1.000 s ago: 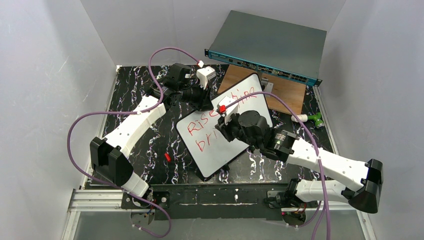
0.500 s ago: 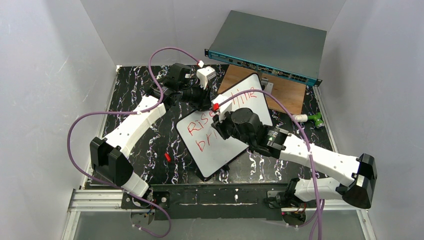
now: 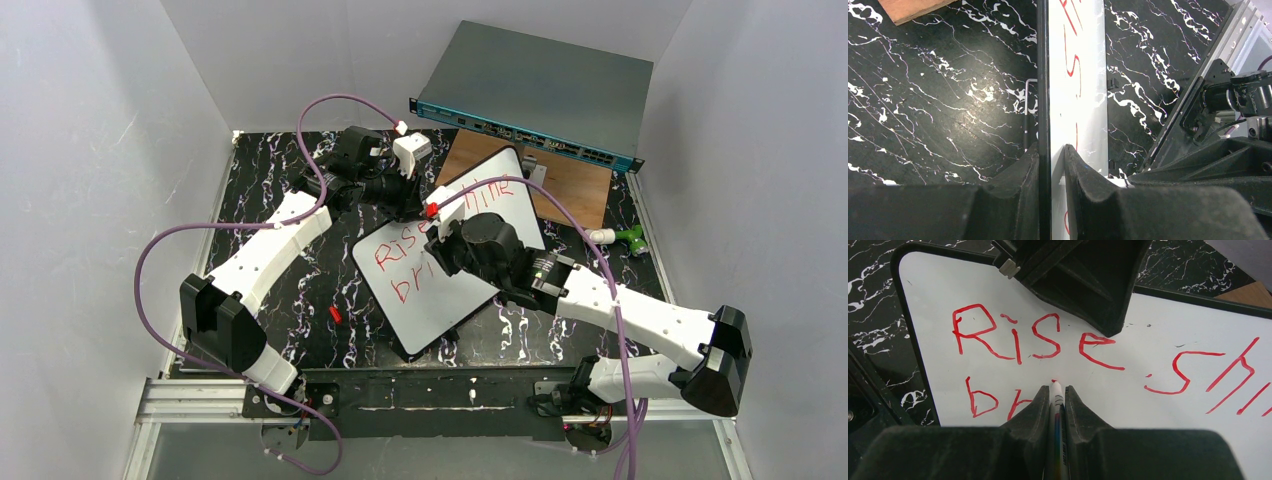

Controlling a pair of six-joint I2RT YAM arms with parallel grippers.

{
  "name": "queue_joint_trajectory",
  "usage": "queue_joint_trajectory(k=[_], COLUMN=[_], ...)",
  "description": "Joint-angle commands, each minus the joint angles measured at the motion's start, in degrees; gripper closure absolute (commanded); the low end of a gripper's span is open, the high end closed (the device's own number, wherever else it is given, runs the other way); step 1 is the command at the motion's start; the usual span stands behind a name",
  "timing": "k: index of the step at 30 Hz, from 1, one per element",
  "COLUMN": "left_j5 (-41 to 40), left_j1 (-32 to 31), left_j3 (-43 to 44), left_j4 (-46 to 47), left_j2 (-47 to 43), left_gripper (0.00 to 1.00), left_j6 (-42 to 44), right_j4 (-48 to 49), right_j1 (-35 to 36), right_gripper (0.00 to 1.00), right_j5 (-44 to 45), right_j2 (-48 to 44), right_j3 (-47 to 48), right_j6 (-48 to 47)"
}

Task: Write a sentence on the whiteboard

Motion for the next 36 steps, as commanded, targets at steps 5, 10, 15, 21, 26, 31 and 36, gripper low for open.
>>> queue_joint_trajectory(k=[5,10,15,21,26,31,36], left_j5=[0.2,0.2,-0.1,0.2,0.5,0.5,0.6], left_j1=[-0.7,-0.7,-0.7,-0.7,-0.7,-0.7,-0.7], left_j3=[0.9,1.4,1.5,1.6,2.0,2.4,2.7], left_j4=[-0.8,-0.7,-0.8,-0.7,-0.7,-0.7,-0.7], left_j2=[-0.6,-0.4,-0.4,0.2,0.6,0.8,1.2], left_gripper=[1.0,1.0,1.0,1.0,1.0,1.0,1.0], left_j6=[2.6,2.7,2.6,2.5,2.2,2.1,2.1], right_j4=[1.1,-0.1,-1.3,-3.0,-2.6,-1.0,0.1], right_j1=[-0.8,-0.8,-0.7,-0.7,-0.8,-1.3,-3.1], right_gripper=[0.99,0.99,0.99,0.99,0.99,0.99,0.99], right_j5=[2.3,1.2,-0.6,1.2,4.2,5.6,4.1], right_j2=[0.2,-1.4,-5.7,-10.1,-11.5,-11.6,-11.5], right_j3=[0.2,1.1,1.9,-0.5,-4.9,-7.6,-9.2], right_j6=[-0.9,-0.9,0.4,3.0,5.9,7.9,8.4])
